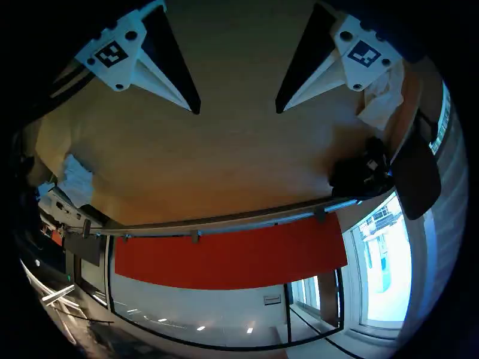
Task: Fold towel
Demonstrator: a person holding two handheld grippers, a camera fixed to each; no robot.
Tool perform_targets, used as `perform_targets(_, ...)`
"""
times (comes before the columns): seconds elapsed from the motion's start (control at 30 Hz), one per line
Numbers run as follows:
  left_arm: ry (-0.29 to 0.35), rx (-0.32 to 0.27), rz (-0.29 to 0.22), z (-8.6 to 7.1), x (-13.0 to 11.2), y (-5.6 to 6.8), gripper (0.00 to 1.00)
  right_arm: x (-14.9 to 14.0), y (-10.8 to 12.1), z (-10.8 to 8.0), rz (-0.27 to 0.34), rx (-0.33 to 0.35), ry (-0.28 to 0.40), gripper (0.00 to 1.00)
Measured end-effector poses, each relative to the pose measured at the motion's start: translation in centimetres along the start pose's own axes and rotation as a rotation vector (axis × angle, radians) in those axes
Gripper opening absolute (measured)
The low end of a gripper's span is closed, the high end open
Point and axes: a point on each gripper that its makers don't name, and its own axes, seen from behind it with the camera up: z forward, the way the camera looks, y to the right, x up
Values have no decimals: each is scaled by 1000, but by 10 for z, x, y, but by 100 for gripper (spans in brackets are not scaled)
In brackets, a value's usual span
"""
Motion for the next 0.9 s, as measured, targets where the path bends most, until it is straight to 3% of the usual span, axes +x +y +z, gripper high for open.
perform_targets(0.3,9,1,-16,1,5,-1,93,34,-17,-17,21,6,153,85)
perform_targets(0.73,22,-10,-18,5,15,4,93,98,-49,-57,51,29,422,85)
perform_targets(0.9,32,-8,-14,8,20,4,93,105,-54,-58,53,19,466,85)
